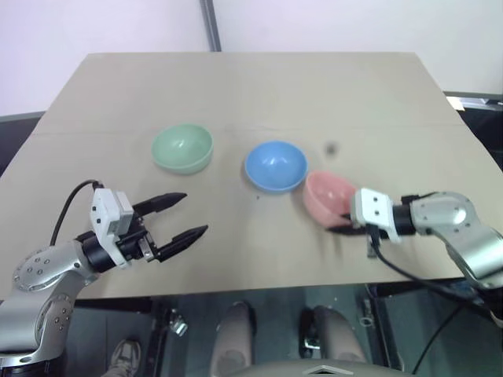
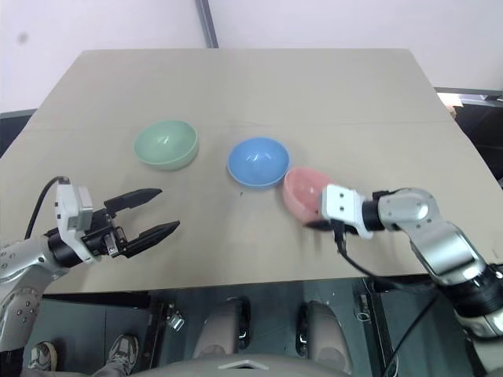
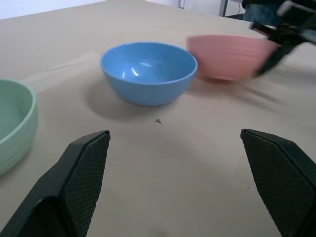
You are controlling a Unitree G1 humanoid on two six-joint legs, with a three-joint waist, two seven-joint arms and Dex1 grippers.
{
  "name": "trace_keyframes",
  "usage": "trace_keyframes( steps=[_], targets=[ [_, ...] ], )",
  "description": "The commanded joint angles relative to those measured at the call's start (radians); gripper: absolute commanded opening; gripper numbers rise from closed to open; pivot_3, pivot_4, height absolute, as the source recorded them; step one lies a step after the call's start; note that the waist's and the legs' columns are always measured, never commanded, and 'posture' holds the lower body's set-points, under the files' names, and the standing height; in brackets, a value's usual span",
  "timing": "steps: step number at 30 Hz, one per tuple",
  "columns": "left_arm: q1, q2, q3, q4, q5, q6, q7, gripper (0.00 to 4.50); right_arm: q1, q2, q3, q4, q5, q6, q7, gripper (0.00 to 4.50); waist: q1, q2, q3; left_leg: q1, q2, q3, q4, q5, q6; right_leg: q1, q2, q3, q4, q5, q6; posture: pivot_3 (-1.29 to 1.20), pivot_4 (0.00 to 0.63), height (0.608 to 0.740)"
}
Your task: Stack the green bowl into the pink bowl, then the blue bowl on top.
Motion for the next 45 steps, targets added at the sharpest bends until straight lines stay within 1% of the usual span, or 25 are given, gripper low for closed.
trace_keyframes(
  steps=[1,4,9,13,16,18,19,20,21,22,23,25,27,29,31,33,36,38,41,42,43,44,45],
  targets=[
    [-0.003,-0.001,0.013,-0.004,-0.006,-0.027,-0.021,4.5,-0.002,-0.011,0.011,-0.143,0.04,0.053,0.019,0.04,-0.005,0.0,0.0,0.0,0.0,0.0,0.0,0.0,0.0,0.0,0.0,0.0,0.0,0.0,0.0,0.0,0.15,0.74],
    [-0.015,-0.003,0.003,0.028,0.004,-0.042,-0.039,4.5,-0.071,0.05,0.121,-0.084,-0.073,-0.01,-0.004,0.04,-0.007,0.0,0.0,0.002,0.001,-0.001,0.001,0.0,0.0,0.0,0.001,0.0,0.002,0.0,0.0,0.0,0.15,0.74],
    [-0.025,-0.004,-0.001,0.058,0.017,-0.059,-0.051,4.5,-0.22,0.222,0.258,0.176,-0.272,-0.17,-0.1,0.04,-0.007,0.0,0.0,0.0,0.001,-0.002,0.003,0.0,0.0,-0.001,0.002,-0.001,0.003,0.0,-0.001,0.0,0.15,0.74],
    [-0.022,-0.007,0.009,0.07,0.044,-0.066,-0.025,4.5,-0.292,0.335,0.292,0.361,-0.38,-0.292,-0.192,0.04,-0.009,-0.001,-0.001,-0.001,0.001,-0.001,0.003,0.0,0.0,0.0,0.002,0.0,0.003,0.001,-0.002,0.0,0.15,0.74],
    [-0.019,-0.009,0.017,0.069,0.07,-0.074,0.005,4.5,-0.307,0.367,0.287,0.413,-0.397,-0.32,-0.19,0.04,-0.002,-0.001,-0.001,-0.001,0.001,-0.001,0.003,0.0,0.0,0.0,0.002,0.0,0.002,0.002,-0.003,0.0,0.15,0.74],
    [-0.018,-0.008,0.025,0.057,0.088,-0.072,0.035,4.5,-0.3,0.373,0.273,0.397,-0.375,-0.314,-0.166,0.93,-0.002,-0.001,-0.001,-0.001,0.001,-0.001,0.003,0.0,0.0,0.0,0.001,0.0,0.002,0.002,-0.003,0.0,0.15,0.74],
    [-0.017,-0.004,0.027,0.049,0.102,-0.07,0.051,4.5,-0.293,0.37,0.267,0.383,-0.366,-0.314,-0.154,1.24,-0.002,-0.001,-0.001,0.0,0.001,-0.001,0.003,0.0,0.0,0.0,0.001,0.0,0.002,0.002,-0.003,0.0,0.15,0.74],
    [-0.018,0.001,0.027,0.043,0.119,-0.073,0.066,4.5,-0.287,0.366,0.262,0.369,-0.361,-0.315,-0.145,1.74,-0.002,-0.001,-0.001,-0.001,0.001,-0.001,0.003,0.0,0.0,0.0,0.001,0.0,0.002,0.002,-0.003,0.0,0.15,0.74],
    [-0.024,0.012,0.022,0.038,0.156,-0.075,0.092,4.5,-0.279,0.36,0.253,0.351,-0.356,-0.318,-0.139,2.18,-0.002,-0.001,-0.001,0.0,0.001,-0.001,0.003,0.0,0.0,0.0,0.001,0.0,0.003,0.002,-0.003,0.0,0.15,0.74],
    [-0.048,0.032,0.01,0.037,0.232,-0.076,0.152,4.5,-0.265,0.348,0.235,0.307,-0.324,-0.301,-0.115,2.69,-0.001,-0.001,-0.001,-0.001,0.001,-0.001,0.003,0.0,0.0,0.0,0.001,0.0,0.003,0.002,-0.003,0.0,0.15,0.74],
    [-0.065,0.045,0.001,0.036,0.288,-0.076,0.195,4.5,-0.255,0.339,0.221,0.277,-0.3,-0.287,-0.098,2.69,-0.001,0.0,-0.001,-0.001,0.001,-0.001,0.003,0.0,0.0,0.0,0.001,-0.001,0.003,0.002,-0.003,0.0,0.15,0.74],
    [-0.144,0.093,-0.034,0.068,0.395,-0.085,0.258,4.5,-0.233,0.323,0.168,0.177,-0.204,-0.209,-0.061,2.69,0.006,-0.001,0.0,-0.001,0.001,-0.002,0.003,0.0,0.0,0.0,0.001,-0.002,0.003,0.002,-0.003,0.0,0.15,0.74],
    [-0.242,0.176,-0.103,0.108,0.491,-0.033,0.281,4.5,-0.222,0.305,0.101,0.082,-0.109,-0.108,-0.047,2.69,0.006,-0.001,0.0,-0.001,0.001,-0.003,0.003,0.0,0.0,0.0,0.002,-0.002,0.003,0.002,-0.003,0.0,0.15,0.74],
    [-0.314,0.26,-0.195,0.148,0.584,-0.041,0.249,4.5,-0.22,0.297,0.057,0.026,-0.052,-0.03,-0.051,2.69,0.002,0.0,-0.001,-0.001,0.001,-0.003,0.003,0.0,0.0,0.0,0.001,-0.003,0.003,0.001,-0.002,0.0,0.15,0.74],
    [-0.444,0.306,-0.322,0.232,0.657,-0.066,0.185,4.5,-0.215,0.283,-0.001,-0.017,-0.006,0.037,-0.077,2.69,0.001,0.001,0.0,0.0,0.001,-0.002,0.003,0.0,0.0,0.001,0.001,-0.002,0.002,0.001,-0.002,0.0,0.15,0.74],
    [-0.57,0.315,-0.431,0.319,0.723,-0.104,0.139,4.5,-0.206,0.262,-0.043,-0.038,0.007,0.069,-0.102,2.69,0.002,0.001,0.0,0.0,0.0,-0.001,0.003,0.0,0.0,0.0,0.001,-0.002,0.003,0.002,-0.002,0.0,0.15,0.74],
    [-0.743,0.29,-0.591,0.469,0.85,-0.137,0.07,4.5,-0.171,0.217,-0.086,-0.053,-0.006,0.091,-0.14,2.69,0.003,0.0,0.0,-0.001,0.0,-0.001,0.003,0.0,0.0,0.0,0.001,-0.002,0.003,0.003,-0.004,0.0,0.15,0.74],
    [-0.82,0.266,-0.67,0.556,0.915,-0.164,0.04,4.5,-0.156,0.199,-0.112,-0.067,-0.007,0.111,-0.172,2.69,0.0,0.0,0.0,-0.002,0.0,-0.001,0.003,0.0,0.0,-0.001,0.001,-0.001,0.002,0.003,-0.005,0.0,0.15,0.74],
    [-0.894,0.22,-0.733,0.653,0.972,-0.218,0.025,3.61,-0.136,0.178,-0.153,-0.101,0.001,0.153,-0.22,2.74,-0.002,0.0,0.0,-0.002,0.0,0.001,0.002,0.0,0.0,-0.002,0.002,0.001,0.002,0.003,-0.005,0.0,0.15,0.74],
    [-0.908,0.209,-0.743,0.675,0.981,-0.239,0.021,3.16,-0.127,0.171,-0.163,-0.114,0.004,0.164,-0.231,2.74,-0.002,0.0,0.0,-0.002,0.0,0.001,0.002,0.0,0.0,-0.002,0.002,0.001,0.002,0.003,-0.005,0.0,0.15,0.74],
    [-0.92,0.2,-0.749,0.694,0.988,-0.257,0.021,2.57,-0.12,0.166,-0.17,-0.126,0.008,0.174,-0.24,2.74,-0.003,0.0,0.0,-0.002,0.0,0.001,0.002,0.0,0.0,-0.002,0.002,0.001,0.002,0.003,-0.005,0.0,0.15,0.74],
    [-0.933,0.189,-0.753,0.715,0.995,-0.27,0.022,2.39,-0.113,0.162,-0.175,-0.136,0.009,0.184,-0.25,2.74,-0.002,0.0,0.0,-0.002,0.0,0.001,0.002,0.0,0.0,-0.003,0.002,0.002,0.002,0.003,-0.005,0.0,0.15,0.74],
    [-0.943,0.181,-0.756,0.733,0.999,-0.282,0.019,1.74,-0.107,0.158,-0.179,-0.145,0.01,0.194,-0.26,2.74,-0.001,0.0,0.0,-0.002,0.0,0.001,0.002,0.0,0.0,-0.003,0.002,0.002,0.002,0.003,-0.005,0.0,0.15,0.74]
  ],
)
